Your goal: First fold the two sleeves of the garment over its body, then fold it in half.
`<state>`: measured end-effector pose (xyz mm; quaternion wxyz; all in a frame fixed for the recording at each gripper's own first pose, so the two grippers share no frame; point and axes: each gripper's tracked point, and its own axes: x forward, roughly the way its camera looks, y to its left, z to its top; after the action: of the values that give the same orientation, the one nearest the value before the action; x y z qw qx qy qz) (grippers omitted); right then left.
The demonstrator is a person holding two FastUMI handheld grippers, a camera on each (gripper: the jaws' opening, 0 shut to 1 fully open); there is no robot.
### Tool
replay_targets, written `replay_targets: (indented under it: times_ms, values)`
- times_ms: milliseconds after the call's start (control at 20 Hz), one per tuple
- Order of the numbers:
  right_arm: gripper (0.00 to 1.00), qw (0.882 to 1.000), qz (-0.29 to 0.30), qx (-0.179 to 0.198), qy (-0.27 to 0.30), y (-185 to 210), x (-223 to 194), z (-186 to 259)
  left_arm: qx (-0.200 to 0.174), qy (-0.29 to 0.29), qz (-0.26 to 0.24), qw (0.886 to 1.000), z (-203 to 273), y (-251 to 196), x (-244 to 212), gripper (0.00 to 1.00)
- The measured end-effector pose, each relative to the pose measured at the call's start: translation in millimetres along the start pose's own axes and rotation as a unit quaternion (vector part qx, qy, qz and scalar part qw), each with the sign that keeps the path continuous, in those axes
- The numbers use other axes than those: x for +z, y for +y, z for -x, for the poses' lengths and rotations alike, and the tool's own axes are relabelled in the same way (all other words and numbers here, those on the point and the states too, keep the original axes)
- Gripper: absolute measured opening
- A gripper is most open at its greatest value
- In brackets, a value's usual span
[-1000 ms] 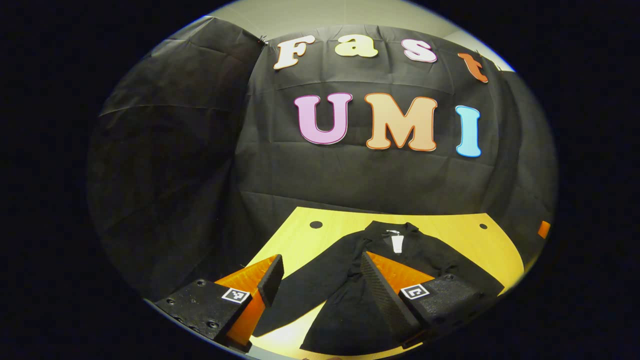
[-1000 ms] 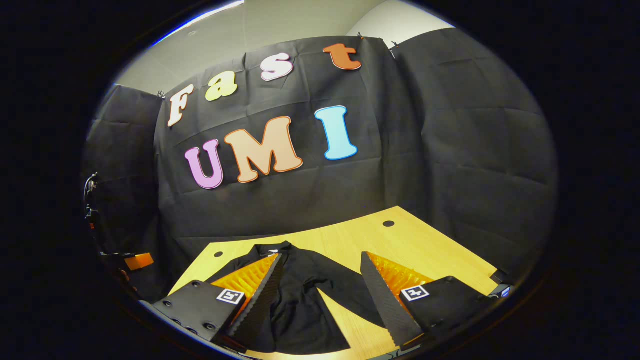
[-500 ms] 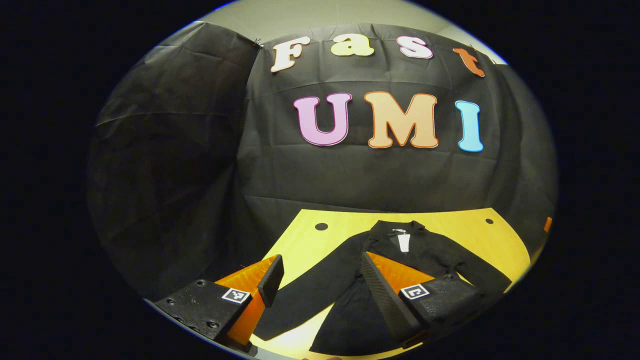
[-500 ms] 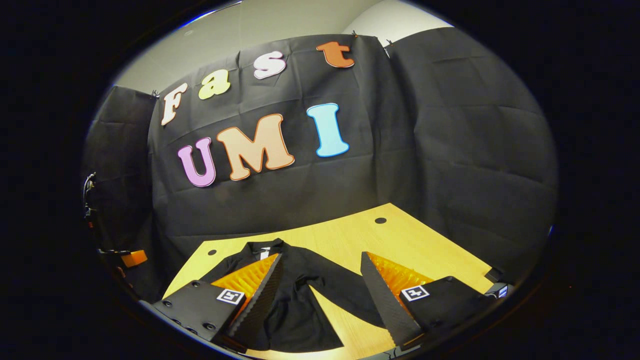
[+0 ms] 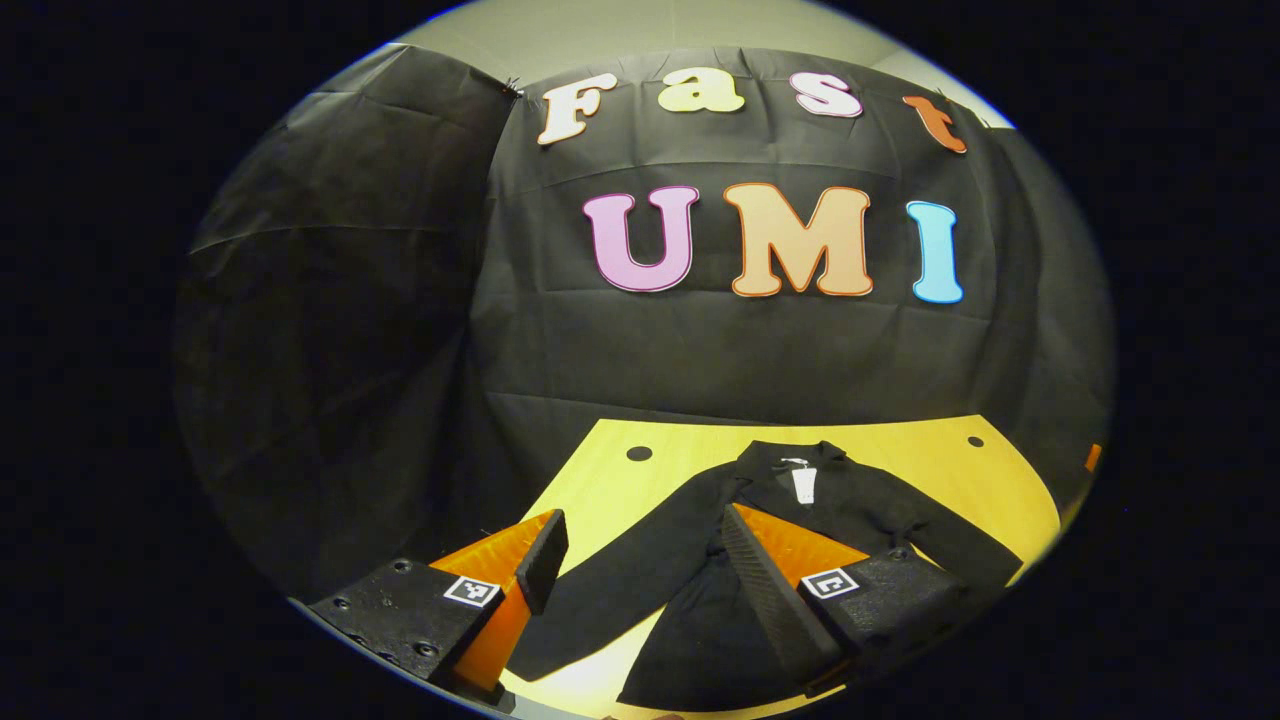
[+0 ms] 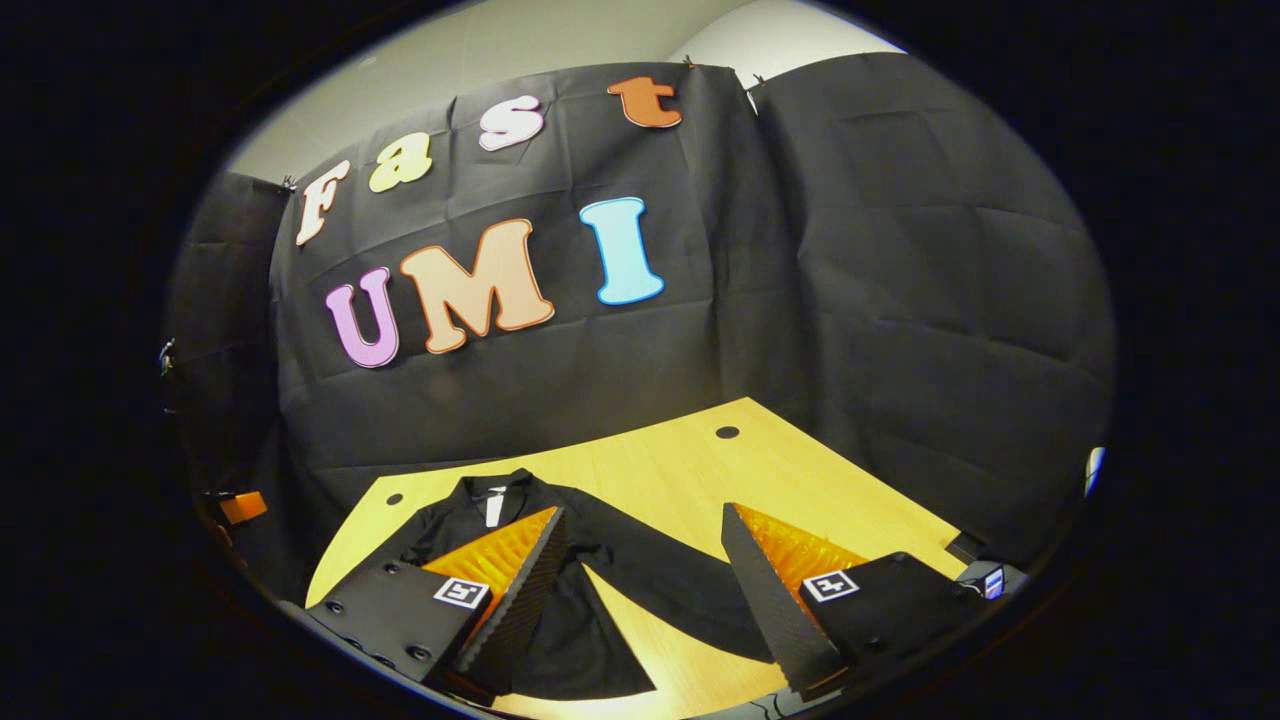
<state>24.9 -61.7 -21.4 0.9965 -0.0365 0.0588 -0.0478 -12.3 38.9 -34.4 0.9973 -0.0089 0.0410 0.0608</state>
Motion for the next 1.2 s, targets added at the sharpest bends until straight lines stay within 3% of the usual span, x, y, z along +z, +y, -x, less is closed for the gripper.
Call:
replay_targets:
  times_ms: [50,100,450,500,700,750,800,950,1000,1050,1150,1200]
  values:
    - [0.93,1.0,0.001,-0.008,0.001,-5,-2,-1,0.004,0.001,0.001,1.0,0,3,-1,0.93]
    - [0.98,1.0,-0.001,-0.014,0.006,-12,-6,-3,0.008,0.003,0.003,1.0,0,5,-3,0.93]
    - [0.98,0.998,0.005,-0.062,0.032,-60,-45,-20,0.041,0.014,0.009,0.999,1,26,-15,0.94]
    - [0.94,0.997,0.005,-0.066,0.043,-65,-55,-23,0.045,0.015,0.01,0.999,2,29,-16,0.94]
    - [0.98,0.995,-0.003,-0.069,0.074,-78,-87,-40,0.059,0.019,0.013,0.998,3,35,-20,0.94]
    - [0.93,0.994,-0.003,-0.071,0.084,-82,-95,-45,0.061,0.019,0.014,0.998,3,37,-20,0.94]
    - [0.98,0.993,-0.005,-0.068,0.093,-86,-104,-50,0.063,0.019,0.015,0.998,5,37,-20,0.93]
    - [0.94,0.989,-0.021,-0.066,0.132,-99,-137,-67,0.066,0.01,0.017,0.998,6,37,-16,0.94]
    - [0.98,0.988,-0.027,-0.065,0.141,-102,-144,-72,0.068,0.008,0.016,0.998,7,38,-16,0.94]
    - [0.94,0.987,-0.031,-0.067,0.145,-107,-149,-77,0.071,0.008,0.015,0.997,7,38,-15,0.94]
    - [0.99,0.984,-0.048,-0.074,0.153,-116,-162,-85,0.075,0.007,0.013,0.997,8,40,-15,0.94]
    - [0.98,0.983,-0.06,-0.077,0.158,-121,-169,-87,0.076,0.008,0.013,0.997,10,40,-15,1.0]
